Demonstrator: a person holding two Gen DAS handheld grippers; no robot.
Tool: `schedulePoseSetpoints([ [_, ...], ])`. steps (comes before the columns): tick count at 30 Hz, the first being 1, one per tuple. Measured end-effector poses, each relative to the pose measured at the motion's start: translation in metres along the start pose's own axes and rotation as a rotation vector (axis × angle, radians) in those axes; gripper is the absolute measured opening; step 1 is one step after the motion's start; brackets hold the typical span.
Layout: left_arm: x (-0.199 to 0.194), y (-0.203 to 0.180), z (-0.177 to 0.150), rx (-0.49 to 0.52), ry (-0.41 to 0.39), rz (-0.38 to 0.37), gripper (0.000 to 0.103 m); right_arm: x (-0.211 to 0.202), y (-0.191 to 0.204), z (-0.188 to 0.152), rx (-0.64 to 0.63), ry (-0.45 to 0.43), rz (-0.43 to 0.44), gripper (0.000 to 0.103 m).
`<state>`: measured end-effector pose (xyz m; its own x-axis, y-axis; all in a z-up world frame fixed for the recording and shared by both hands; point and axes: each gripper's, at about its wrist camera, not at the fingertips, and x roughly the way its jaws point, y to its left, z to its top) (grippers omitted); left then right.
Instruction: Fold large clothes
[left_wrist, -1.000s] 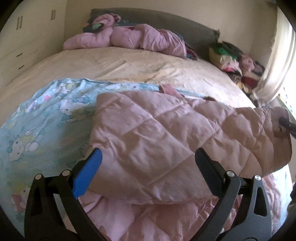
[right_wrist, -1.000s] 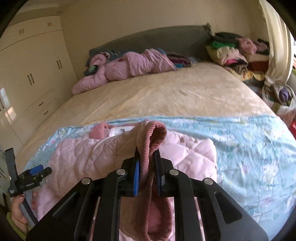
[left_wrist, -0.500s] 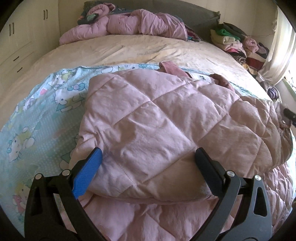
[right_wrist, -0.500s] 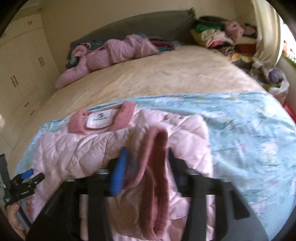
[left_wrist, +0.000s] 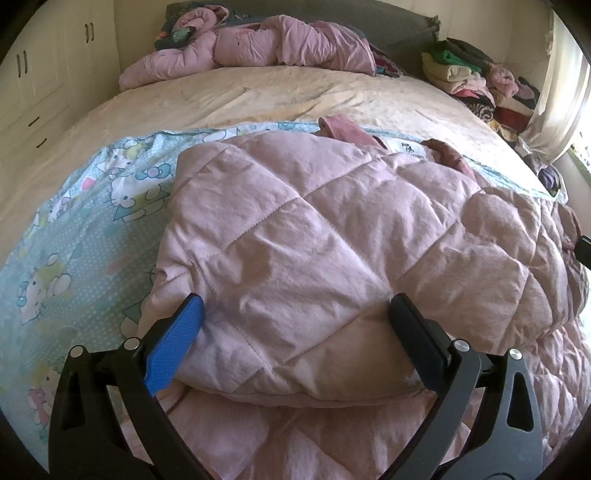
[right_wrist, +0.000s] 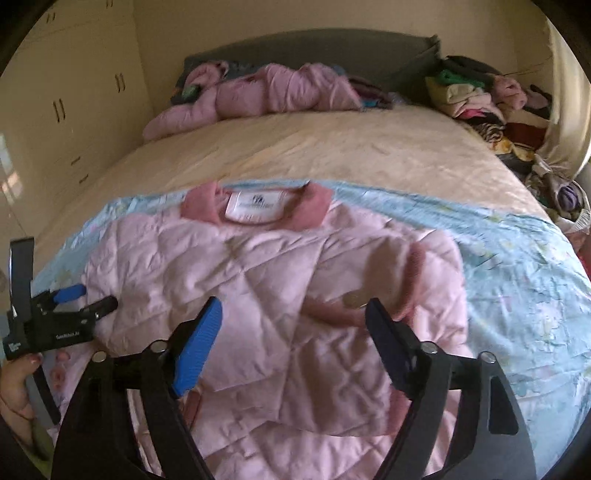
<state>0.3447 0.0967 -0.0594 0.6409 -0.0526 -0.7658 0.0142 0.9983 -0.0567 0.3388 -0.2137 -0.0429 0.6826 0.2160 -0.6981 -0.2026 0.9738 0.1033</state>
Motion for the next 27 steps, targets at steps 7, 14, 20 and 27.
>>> schedulePoseSetpoints([
  [7,0.003,-0.001,-0.001,-0.006,0.011,-0.007,0.095,0.042,-0.012,-0.006,0.03,0.122,-0.013,0.082],
  [14,0.005,0.0,-0.002,-0.009,0.015,-0.008,0.095,0.07,-0.021,-0.015,0.085,0.158,-0.005,0.084],
  [20,0.0,-0.001,0.0,-0.012,0.017,-0.003,0.094,0.056,-0.023,-0.012,0.102,0.132,0.021,0.084],
  [27,-0.02,-0.009,0.006,0.008,-0.003,0.006,0.094,-0.005,-0.031,-0.013,0.168,0.007,0.066,0.098],
])
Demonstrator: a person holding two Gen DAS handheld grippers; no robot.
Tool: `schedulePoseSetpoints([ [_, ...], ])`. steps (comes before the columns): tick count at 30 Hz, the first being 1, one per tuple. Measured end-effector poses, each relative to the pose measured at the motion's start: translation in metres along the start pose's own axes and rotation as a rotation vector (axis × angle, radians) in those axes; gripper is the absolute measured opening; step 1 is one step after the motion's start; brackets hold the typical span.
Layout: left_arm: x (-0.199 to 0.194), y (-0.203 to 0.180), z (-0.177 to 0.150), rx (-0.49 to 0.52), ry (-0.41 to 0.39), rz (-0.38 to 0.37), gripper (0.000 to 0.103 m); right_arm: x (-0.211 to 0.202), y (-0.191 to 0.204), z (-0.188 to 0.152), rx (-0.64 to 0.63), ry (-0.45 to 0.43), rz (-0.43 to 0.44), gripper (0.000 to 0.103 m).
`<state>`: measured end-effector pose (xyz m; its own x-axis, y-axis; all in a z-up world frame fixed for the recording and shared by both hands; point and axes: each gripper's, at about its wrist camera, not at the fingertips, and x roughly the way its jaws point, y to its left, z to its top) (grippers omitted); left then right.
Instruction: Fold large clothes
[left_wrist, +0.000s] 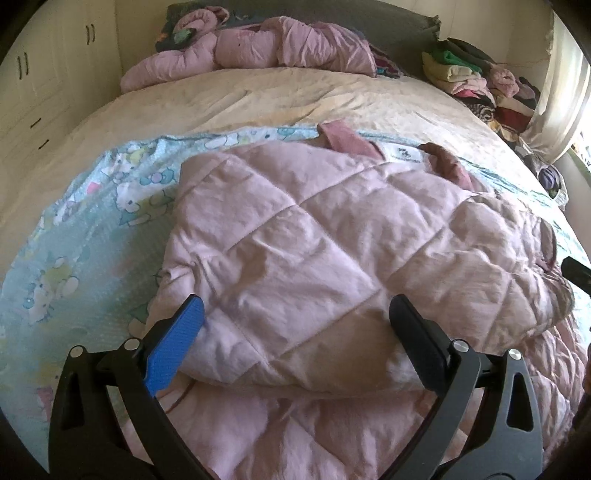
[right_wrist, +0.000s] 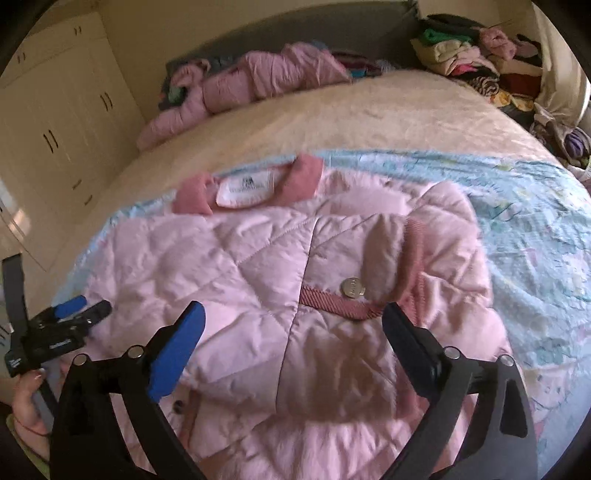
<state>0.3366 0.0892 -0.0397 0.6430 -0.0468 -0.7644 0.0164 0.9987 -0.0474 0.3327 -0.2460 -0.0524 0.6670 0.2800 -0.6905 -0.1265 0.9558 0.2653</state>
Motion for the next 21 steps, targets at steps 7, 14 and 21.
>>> schedulePoseSetpoints([
  [7,-0.031,-0.004,0.005,-0.006,-0.041,-0.011,0.094,-0.046,0.004,0.0,-0.006,-0.062,-0.005,0.099],
  [14,-0.066,-0.008,0.005,0.018,-0.083,-0.001,0.094,-0.082,0.013,-0.005,-0.029,-0.105,-0.007,0.099],
  [21,-0.096,-0.008,0.001,0.018,-0.118,-0.006,0.094,-0.115,0.023,-0.013,-0.063,-0.14,0.007,0.099],
])
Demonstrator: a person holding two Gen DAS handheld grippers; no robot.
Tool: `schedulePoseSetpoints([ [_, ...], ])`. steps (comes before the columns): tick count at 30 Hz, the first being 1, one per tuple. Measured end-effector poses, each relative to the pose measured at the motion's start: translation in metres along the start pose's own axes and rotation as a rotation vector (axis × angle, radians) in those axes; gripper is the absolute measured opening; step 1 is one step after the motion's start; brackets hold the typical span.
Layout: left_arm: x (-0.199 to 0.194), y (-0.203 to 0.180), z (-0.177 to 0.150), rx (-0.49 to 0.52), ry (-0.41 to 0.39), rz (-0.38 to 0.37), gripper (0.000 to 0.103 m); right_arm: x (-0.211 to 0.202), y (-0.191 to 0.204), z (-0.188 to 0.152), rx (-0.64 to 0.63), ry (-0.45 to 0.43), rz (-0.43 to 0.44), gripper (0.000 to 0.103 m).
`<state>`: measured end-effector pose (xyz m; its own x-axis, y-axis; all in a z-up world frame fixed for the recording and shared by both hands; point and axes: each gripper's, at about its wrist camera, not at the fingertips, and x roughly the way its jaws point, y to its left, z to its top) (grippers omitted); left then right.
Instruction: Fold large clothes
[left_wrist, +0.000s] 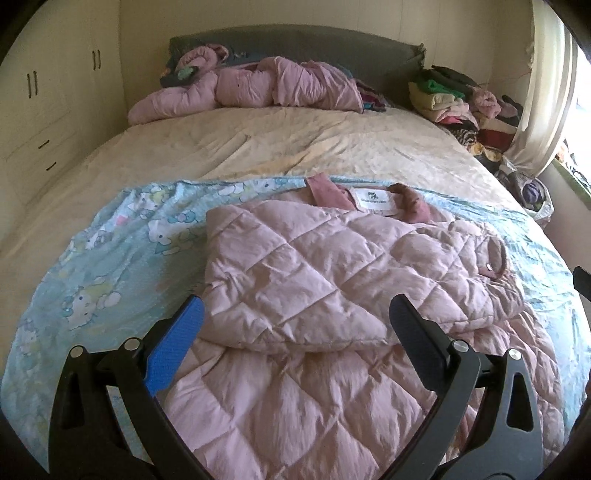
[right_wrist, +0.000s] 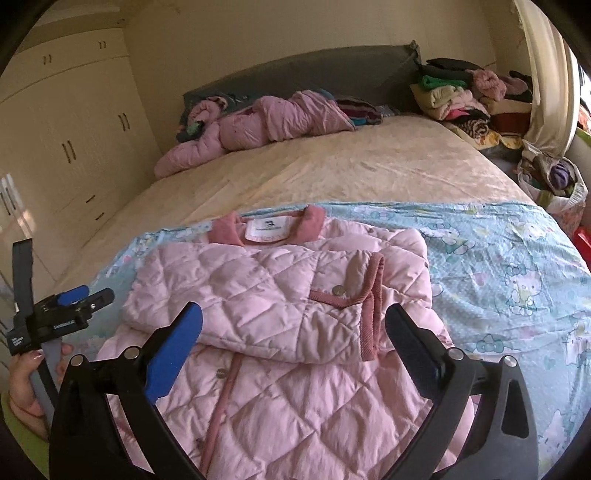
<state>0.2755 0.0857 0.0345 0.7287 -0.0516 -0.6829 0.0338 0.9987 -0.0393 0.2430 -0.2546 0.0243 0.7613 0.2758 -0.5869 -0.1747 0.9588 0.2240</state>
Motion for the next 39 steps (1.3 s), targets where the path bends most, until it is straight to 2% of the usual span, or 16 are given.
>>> schedulePoseSetpoints([
  [7,-0.043,-0.005,-0.011,0.026,-0.063,0.006,0.094,-0.028,0.003,-0.008,-0.002,-0.026,-0.008,0.099],
  [14,-0.072,0.0,-0.025,0.008,-0.084,0.019,0.094,-0.055,0.007,-0.016,-0.005,-0.058,0.003,0.099],
  [24,-0.099,0.0,-0.062,0.004,-0.065,0.047,0.094,-0.091,0.001,-0.04,-0.006,-0.06,0.014,0.099],
  [31,-0.11,-0.007,-0.09,0.022,-0.035,0.064,0.094,-0.114,-0.009,-0.065,-0.055,-0.03,-0.002,0.099],
  [39,-0.113,-0.013,-0.122,0.053,0.018,0.096,0.094,-0.121,-0.029,-0.103,-0.038,0.039,-0.028,0.099],
])
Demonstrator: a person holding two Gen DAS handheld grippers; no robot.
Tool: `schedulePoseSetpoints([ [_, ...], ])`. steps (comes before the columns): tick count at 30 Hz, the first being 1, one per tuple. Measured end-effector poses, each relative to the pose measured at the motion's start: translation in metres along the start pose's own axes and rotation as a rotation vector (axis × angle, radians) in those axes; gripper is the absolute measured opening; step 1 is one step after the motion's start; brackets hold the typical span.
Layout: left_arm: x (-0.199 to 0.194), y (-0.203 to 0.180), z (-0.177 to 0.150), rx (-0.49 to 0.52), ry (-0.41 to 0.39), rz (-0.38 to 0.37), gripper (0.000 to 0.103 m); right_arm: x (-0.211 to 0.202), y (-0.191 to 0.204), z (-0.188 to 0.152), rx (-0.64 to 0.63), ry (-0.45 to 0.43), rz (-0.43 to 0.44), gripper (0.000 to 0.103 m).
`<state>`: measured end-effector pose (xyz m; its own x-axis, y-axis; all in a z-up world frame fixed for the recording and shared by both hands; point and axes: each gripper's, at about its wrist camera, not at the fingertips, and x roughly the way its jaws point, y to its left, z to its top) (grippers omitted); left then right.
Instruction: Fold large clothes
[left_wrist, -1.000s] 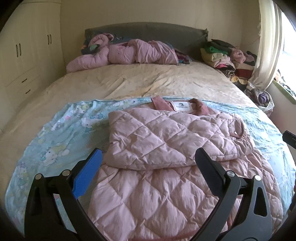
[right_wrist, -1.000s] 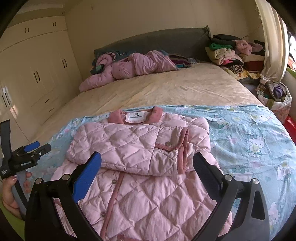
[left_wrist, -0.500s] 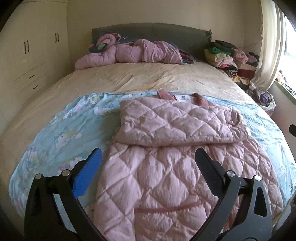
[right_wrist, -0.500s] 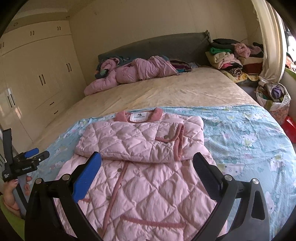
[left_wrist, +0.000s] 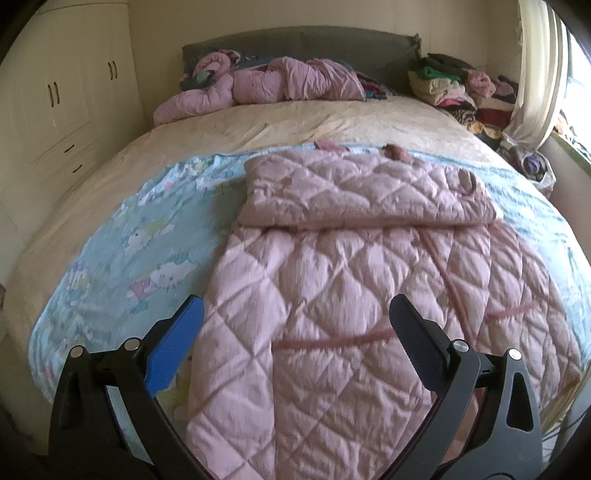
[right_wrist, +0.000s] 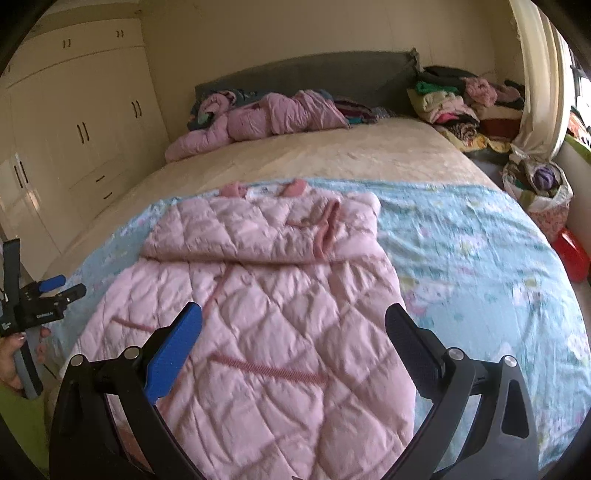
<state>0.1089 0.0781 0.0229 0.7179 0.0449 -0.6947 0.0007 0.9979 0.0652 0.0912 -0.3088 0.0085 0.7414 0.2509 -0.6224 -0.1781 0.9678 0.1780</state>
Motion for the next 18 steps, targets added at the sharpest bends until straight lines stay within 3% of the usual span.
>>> schedulePoseSetpoints([
  [10,0.005,0.004,-0.033,0.001,0.072,0.02,0.094,0.008,-0.02,-0.047,0.014,0.113,-0.02,0.099],
  [18,0.015,0.035,-0.065,-0.058,0.163,0.029,0.094,0.015,-0.035,-0.079,0.033,0.206,-0.04,0.099],
])
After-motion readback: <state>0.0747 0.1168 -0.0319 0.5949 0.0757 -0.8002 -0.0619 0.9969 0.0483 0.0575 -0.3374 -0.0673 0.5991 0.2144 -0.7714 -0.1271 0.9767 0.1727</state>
